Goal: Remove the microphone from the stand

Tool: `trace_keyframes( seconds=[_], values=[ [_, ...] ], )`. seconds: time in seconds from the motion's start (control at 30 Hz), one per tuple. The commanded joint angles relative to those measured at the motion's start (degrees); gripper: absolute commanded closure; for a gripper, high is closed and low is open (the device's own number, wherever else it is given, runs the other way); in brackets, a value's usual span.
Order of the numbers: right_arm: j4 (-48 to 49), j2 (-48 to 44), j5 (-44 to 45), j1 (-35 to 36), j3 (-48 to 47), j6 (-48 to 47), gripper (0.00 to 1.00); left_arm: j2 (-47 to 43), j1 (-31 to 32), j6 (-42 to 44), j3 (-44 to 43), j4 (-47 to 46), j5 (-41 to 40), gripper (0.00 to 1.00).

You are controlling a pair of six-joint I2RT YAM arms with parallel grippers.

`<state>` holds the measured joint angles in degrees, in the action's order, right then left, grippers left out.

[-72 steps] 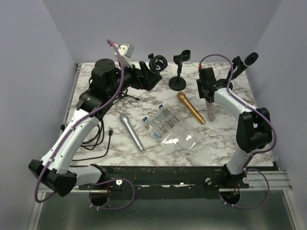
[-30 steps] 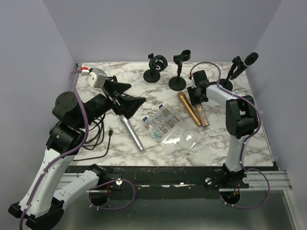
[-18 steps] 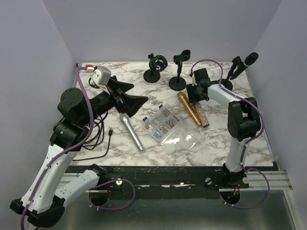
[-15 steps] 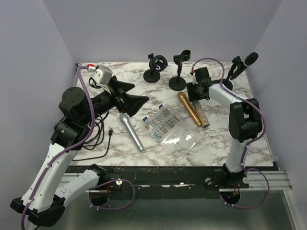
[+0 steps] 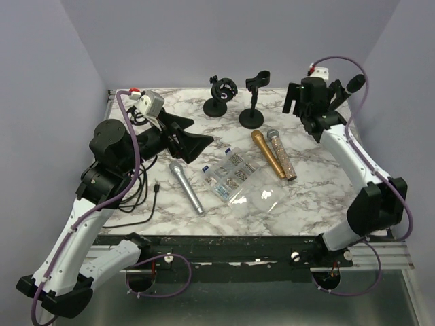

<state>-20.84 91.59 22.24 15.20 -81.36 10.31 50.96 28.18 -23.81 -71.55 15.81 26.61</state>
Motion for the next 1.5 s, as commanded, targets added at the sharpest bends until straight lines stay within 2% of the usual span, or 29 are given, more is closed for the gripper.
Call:
trace_keyframes(
  seconds=[0.0, 0.1, 0.4, 0.7, 0.9, 1.13, 1.4, 1.47],
  values=[
    [9.42, -7.81, 15.32, -1.73, 3.43, 7.87, 0.02, -0.29, -0.3, -0.44, -0.08, -1.02, 1.21, 0.01],
    [11.49, -9.0, 18.44, -2.95, 2.6, 9.75, 0.0, -0.5, -0.27, -0.36, -0.14, -0.92, 1.35, 0.01],
    [10.73, -2.45, 30.1, -5.38, -4.49, 11.67, 0.0, -1.24, -0.16, -0.62, 0.07, -1.18, 1.71, 0.01],
    [10.38, 2.01, 27.92, -11.49, -6.67, 14.53, 0.0, -0.5, -0.07, -0.91, 0.2, -1.63, 1.5, 0.02],
    [12.07, 5.5, 28.29, -13.12, -8.33, 14.11, 0.0, 0.07, -0.06, -1.32, 0.38, -2.21, 2.87, 0.01],
    [14.86, 7.82, 29.76, -14.21, -8.87, 13.19, 0.08, 0.14, -0.15, -1.13, 0.27, -2.16, 3.01, 0.01],
    [18.8, 11.72, 30.5, -14.32, -8.21, 11.8, 0.09, 0.28, -0.15, -1.5, 0.71, -3.31, 4.47, 0.02],
    [19.93, 12.82, 30.44, -14.32, -8.19, 11.16, 0.15, 0.29, -0.22, -1.32, 0.78, -3.16, 4.26, 0.02]
  ],
)
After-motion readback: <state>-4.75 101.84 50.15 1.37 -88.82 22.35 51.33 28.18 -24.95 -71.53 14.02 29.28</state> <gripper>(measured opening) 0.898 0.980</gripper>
